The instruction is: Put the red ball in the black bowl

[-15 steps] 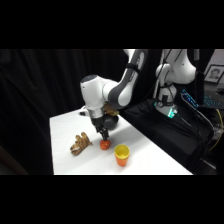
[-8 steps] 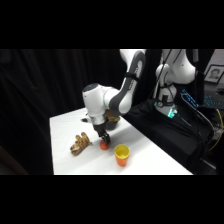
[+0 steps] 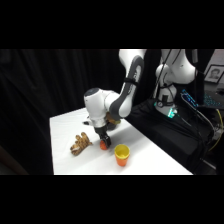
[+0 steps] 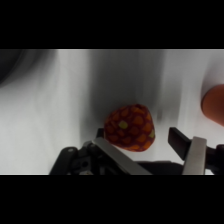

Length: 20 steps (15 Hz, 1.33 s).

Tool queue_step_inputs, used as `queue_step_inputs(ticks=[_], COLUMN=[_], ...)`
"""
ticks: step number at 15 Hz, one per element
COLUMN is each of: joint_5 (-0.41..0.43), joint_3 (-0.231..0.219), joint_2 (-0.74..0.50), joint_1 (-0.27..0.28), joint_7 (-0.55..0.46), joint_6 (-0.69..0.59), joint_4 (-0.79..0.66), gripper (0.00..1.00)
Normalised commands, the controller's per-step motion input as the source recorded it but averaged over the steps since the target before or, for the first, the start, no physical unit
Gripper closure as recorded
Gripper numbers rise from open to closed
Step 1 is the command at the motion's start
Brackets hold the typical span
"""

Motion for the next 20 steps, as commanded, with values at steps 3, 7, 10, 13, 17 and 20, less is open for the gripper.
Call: queue_step_inputs(ticks=[3, 7, 10, 13, 17, 20], joint_5=[0.072, 0.043, 0.021, 0.005, 0.004, 0.022], joint_3=[0.080, 0.048, 0.026, 0.010, 0.012, 0.053], joint_2=[0.06, 0.04, 0.02, 0.01, -0.08, -0.31], joint_1=[-0.069, -0.047, -0.029, -0.018, -0.021, -0.040], joint_7=[0.02, 0.06, 0.06, 0.07, 0.05, -0.01], joint_6=[0.14, 0.16, 0.13, 0.11, 0.02, -0.11], joint_4=[0.04, 0.03, 0.03, 0.02, -0.03, -0.15], gripper=[0.07, 0.39, 0.65, 0.88, 1.00, 0.97])
